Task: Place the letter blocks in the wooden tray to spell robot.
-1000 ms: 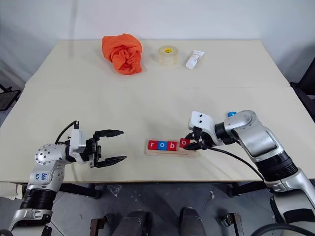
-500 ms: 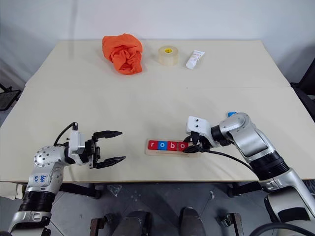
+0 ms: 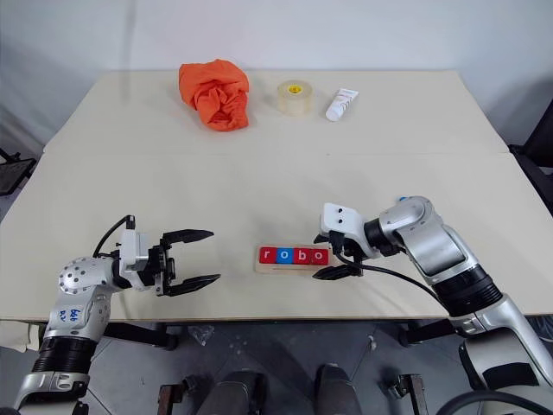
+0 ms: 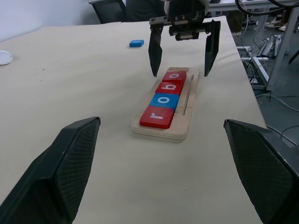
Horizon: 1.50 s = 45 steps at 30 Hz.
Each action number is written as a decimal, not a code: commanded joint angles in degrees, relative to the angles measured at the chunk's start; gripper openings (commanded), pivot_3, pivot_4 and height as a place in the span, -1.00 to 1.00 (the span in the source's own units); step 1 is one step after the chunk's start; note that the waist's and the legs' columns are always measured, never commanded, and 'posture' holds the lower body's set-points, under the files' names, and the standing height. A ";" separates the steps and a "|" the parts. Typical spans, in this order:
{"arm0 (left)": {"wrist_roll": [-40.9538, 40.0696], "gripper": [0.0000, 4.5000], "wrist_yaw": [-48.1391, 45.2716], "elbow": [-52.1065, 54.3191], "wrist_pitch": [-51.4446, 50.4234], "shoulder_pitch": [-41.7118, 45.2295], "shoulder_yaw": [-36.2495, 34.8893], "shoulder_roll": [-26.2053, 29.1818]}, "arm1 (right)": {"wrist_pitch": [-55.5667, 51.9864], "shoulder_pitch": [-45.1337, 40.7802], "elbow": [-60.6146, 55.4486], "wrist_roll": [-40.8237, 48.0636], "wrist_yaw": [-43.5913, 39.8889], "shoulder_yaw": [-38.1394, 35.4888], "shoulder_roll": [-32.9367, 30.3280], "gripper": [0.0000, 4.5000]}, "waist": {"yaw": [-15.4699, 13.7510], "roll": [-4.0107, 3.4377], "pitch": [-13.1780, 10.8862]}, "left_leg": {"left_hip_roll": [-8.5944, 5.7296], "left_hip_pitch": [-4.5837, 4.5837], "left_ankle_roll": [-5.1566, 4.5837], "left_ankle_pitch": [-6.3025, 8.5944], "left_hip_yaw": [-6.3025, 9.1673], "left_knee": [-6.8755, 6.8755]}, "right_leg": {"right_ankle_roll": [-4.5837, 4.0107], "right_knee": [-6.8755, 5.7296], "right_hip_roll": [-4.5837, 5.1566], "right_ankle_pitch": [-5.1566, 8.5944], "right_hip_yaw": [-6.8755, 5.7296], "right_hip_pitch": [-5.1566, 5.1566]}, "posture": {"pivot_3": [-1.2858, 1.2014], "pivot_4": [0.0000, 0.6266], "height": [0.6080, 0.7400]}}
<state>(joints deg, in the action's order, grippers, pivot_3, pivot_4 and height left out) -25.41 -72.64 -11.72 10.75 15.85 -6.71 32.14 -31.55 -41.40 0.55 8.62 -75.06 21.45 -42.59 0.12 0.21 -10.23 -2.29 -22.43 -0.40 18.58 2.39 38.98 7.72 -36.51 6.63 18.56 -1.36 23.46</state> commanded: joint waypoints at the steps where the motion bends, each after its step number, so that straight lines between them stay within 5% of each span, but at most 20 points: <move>1: -0.55 1.00 0.27 0.95 1.07 0.62 -0.73 0.17 | -1.36 0.66 -3.44 2.37 0.96 -4.61 -1.15 0.98 | -0.02 0.00 0.00 | 0.00 0.00 0.00 0.00 0.00 0.00 | 0.00 0.00 0.00 0.00 0.00 0.00 | 0.03 -0.52 1.00; 5: -0.52 1.00 0.10 0.49 1.16 0.97 -0.61 0.11 | -3.23 3.64 -6.16 3.77 1.31 -6.94 -3.12 0.73 | -0.20 0.00 0.00 | -0.01 0.00 0.00 0.00 0.04 0.00 | 0.00 0.00 0.01 0.00 0.01 -0.02 | 0.03 -0.52 1.00; 17: -0.26 1.00 -0.82 -1.61 1.72 3.04 0.35 -0.47 | -0.82 7.76 -4.24 2.28 3.55 -6.46 -3.09 -1.00 | 0.07 0.00 0.00 | 0.02 0.03 0.01 -0.01 -0.07 0.00 | 0.00 -0.01 -0.05 0.00 0.03 -0.01 | 0.03 -0.52 1.00; 32: -0.45 1.00 -0.55 -0.72 1.76 1.91 -0.01 -0.10 | -0.69 7.97 -4.80 4.60 2.12 -10.82 -5.43 -1.00 | -0.04 0.00 0.00 | 0.00 0.02 0.01 -0.01 -0.05 0.01 | 0.00 -0.01 -0.03 0.00 0.02 -0.02 | 0.03 -0.52 1.00; 45: 0.05 1.00 -2.25 -5.17 2.66 5.42 1.20 -0.99 | -0.96 20.88 -0.80 8.31 12.76 -31.19 -9.42 0.92 | -0.40 0.00 0.00 | -0.04 0.03 0.00 0.00 -0.05 0.01 | 0.01 0.00 -0.03 0.00 0.02 -0.07 | 0.03 -0.52 1.00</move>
<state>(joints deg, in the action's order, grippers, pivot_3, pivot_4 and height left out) -25.24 -74.29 -16.89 12.62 20.51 -5.51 31.27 -32.59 -21.02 0.13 15.45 -63.69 -5.94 -50.96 -0.28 0.21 -10.23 -2.32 -22.40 -0.40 18.58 2.34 38.99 7.73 -36.51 6.59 18.56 -1.35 23.39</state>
